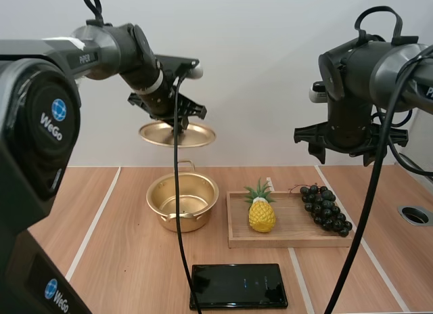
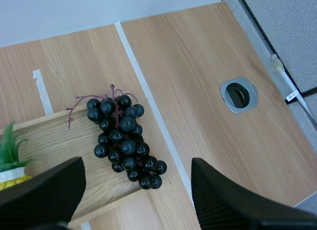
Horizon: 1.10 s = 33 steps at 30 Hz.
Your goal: Open the pot, put the grape inside, and close it
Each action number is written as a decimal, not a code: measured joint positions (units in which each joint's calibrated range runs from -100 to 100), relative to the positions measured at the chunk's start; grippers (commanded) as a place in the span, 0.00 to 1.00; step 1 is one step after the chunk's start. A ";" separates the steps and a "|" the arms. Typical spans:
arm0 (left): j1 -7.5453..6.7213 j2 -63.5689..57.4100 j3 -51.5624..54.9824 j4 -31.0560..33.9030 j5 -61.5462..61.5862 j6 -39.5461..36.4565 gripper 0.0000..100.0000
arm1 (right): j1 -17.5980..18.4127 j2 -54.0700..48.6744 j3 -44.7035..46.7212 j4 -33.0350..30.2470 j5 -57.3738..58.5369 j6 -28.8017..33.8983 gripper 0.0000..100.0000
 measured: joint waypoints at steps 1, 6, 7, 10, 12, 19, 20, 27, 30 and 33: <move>0.00 -1.29 -0.57 0.00 0.03 -0.11 0.01 | 0.00 0.00 0.00 0.00 -0.68 0.00 1.00; 0.00 -8.79 -4.27 0.00 -1.06 -0.42 0.01 | 0.00 0.00 0.00 0.00 -2.42 0.00 1.00; 0.00 -10.37 -4.97 0.00 -1.24 -0.42 0.01 | 0.00 0.00 0.00 -0.02 -2.76 0.00 1.00; 0.00 -15.00 -7.16 0.76 -1.43 -0.53 0.01 | 0.00 0.00 0.00 -0.02 -3.15 0.00 1.00; 0.00 -18.15 -9.26 2.51 -2.26 -0.53 0.01 | 0.00 0.00 0.00 -0.02 -3.63 0.00 1.00; 0.00 -27.06 -15.37 10.65 -11.56 -2.88 0.00 | 0.00 0.00 0.00 -0.02 -7.22 0.00 1.00; 0.00 -28.65 -16.72 12.28 -12.98 -3.89 0.00 | 0.00 0.00 0.00 -0.02 -7.90 0.00 1.00; 0.00 -35.05 -24.96 14.75 -16.39 -6.57 0.00 | 0.00 0.00 0.00 -0.02 -11.55 0.00 1.00; 0.00 -37.34 -28.22 14.75 -16.39 -6.90 0.00 | 0.00 0.00 0.00 0.92 -13.01 0.00 1.00; 0.00 -39.12 -30.33 14.75 -16.39 -6.89 0.00 | 0.00 0.78 0.00 2.03 -13.89 0.10 1.00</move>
